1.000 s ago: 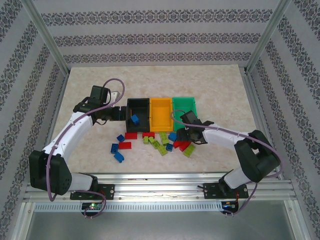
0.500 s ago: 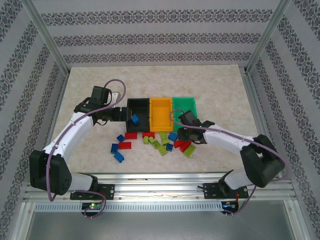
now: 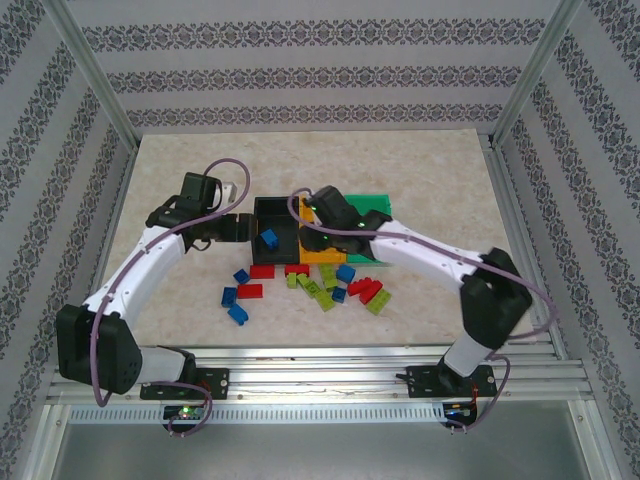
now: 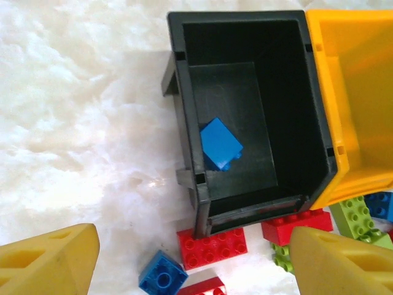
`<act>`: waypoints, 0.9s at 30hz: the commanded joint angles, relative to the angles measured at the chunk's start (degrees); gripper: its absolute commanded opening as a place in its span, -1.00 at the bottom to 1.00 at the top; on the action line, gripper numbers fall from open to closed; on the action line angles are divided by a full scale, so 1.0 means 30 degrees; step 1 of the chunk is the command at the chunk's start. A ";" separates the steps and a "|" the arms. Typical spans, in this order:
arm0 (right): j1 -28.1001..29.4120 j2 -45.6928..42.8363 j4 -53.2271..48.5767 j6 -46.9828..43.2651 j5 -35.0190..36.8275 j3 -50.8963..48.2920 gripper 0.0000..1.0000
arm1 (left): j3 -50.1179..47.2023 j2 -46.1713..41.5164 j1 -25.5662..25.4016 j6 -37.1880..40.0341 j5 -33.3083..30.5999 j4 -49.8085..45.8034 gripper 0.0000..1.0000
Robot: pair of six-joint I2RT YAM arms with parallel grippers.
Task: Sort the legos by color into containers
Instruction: Place the lego in the container.
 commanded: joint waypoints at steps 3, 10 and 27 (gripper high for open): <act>0.0144 0.3183 -0.0949 -0.1370 -0.0690 0.4400 -0.17 | -0.0298 -0.0829 -0.0129 0.0503 -0.1868 -0.0415 0.63; -0.0297 0.4407 -0.0958 -0.1256 -0.1358 0.5809 0.16 | -0.0117 -0.0520 -0.0140 0.0698 -0.2635 -0.0780 0.63; -0.2287 -0.4854 0.2529 -0.1505 -0.1537 -0.5677 0.30 | 0.0607 0.0834 0.0856 0.1066 -0.2403 -0.1975 0.65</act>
